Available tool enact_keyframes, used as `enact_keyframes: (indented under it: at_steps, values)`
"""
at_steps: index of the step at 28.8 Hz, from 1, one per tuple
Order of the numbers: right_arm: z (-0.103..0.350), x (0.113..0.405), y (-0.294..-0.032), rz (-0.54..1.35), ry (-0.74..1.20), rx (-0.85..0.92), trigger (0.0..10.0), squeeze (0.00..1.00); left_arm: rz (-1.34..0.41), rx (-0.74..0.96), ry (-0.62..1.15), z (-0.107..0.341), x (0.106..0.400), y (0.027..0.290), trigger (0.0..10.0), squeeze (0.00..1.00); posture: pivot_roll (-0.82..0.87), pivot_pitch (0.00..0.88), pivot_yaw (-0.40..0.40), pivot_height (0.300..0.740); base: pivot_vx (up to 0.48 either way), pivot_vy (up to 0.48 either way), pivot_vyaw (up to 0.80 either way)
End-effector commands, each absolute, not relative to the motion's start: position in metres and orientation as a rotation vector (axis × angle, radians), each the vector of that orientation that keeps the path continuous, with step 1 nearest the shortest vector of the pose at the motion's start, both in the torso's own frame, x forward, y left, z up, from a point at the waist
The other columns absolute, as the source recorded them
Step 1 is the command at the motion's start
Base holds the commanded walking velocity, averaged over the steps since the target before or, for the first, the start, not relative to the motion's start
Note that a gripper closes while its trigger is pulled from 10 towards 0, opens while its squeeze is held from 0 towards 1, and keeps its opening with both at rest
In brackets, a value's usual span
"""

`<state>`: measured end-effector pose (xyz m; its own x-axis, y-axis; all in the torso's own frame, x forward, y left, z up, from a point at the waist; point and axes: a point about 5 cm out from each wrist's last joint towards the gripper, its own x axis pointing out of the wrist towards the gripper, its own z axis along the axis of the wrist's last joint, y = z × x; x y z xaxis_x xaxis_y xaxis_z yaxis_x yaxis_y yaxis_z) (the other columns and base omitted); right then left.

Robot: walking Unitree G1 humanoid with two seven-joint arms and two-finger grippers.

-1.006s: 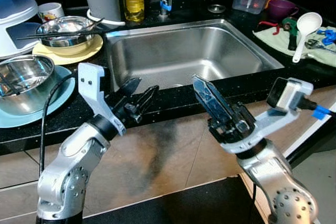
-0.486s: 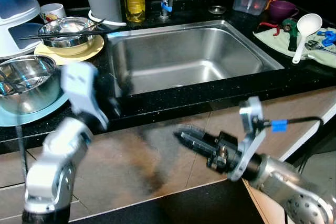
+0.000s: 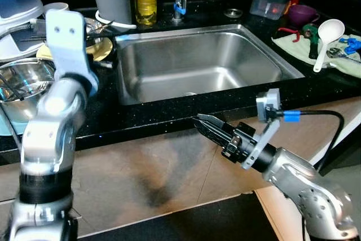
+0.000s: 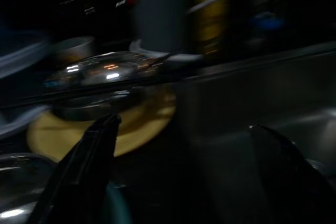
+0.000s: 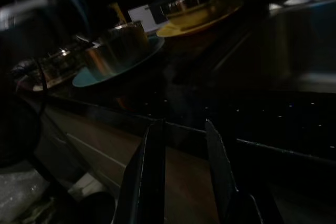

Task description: Kitchen organization

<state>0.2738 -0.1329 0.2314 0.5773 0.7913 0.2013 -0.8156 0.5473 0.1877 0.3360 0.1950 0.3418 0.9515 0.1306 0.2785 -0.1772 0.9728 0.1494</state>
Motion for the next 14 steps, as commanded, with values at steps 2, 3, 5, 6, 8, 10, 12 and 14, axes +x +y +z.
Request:
enact_keyframes:
  at_steps: [2, 3, 5, 6, 8, 10, 12, 14]
  values:
    - [0.230, 0.277, -0.130, 0.955, -0.094, 0.257, 10.0, 0.00, 0.259, 0.205, -0.228, 0.349, 0.340, 0.203, 10.0, 1.00, -0.05, 0.143, -0.029, 0.740, 0.000, 0.000, 0.00]
    - [0.231, 0.279, -0.129, 0.958, -0.094, 0.251, 10.0, 0.00, 0.298, 0.175, -0.225, 0.357, 0.342, 0.207, 10.0, 0.00, -0.05, 0.142, -0.027, 0.740, 0.000, 0.000, 0.00]
    - [0.232, 0.283, -0.127, 0.963, -0.095, 0.237, 10.0, 0.00, 0.314, 0.091, -0.187, 0.368, 0.343, 0.213, 10.0, 0.00, -0.05, 0.143, -0.026, 0.740, 0.000, 0.000, 0.00]
    - [0.232, 0.284, -0.127, 0.965, -0.096, 0.232, 10.0, 0.00, 0.304, 0.060, -0.170, 0.370, 0.343, 0.214, 10.0, 0.00, -0.05, 0.143, -0.025, 0.740, 0.000, 0.000, 0.00]
    - [0.233, 0.285, -0.125, 0.979, -0.094, 0.218, 10.0, 0.00, 0.322, 0.054, -0.147, 0.374, 0.342, 0.223, 10.0, 0.00, -0.05, 0.142, -0.025, 0.740, 0.000, 0.000, 0.00]
    - [0.233, 0.286, -0.124, 0.994, -0.091, 0.208, 10.0, 0.00, 0.382, 0.056, -0.137, 0.376, 0.340, 0.233, 10.0, 0.00, -0.05, 0.142, -0.024, 0.740, 0.000, 0.000, 0.00]
    - [0.233, 0.286, -0.123, 1.005, -0.090, 0.202, 10.0, 0.00, 0.401, 0.044, -0.120, 0.377, 0.340, 0.236, 10.0, 0.00, -0.05, 0.140, -0.024, 0.740, 0.000, 0.000, 0.00]
    - [0.233, 0.286, -0.123, 1.010, -0.088, 0.199, 10.0, 0.00, 0.411, 0.040, -0.113, 0.378, 0.340, 0.238, 10.0, 0.00, -0.05, 0.142, -0.023, 0.740, 0.000, 0.000, 0.00]
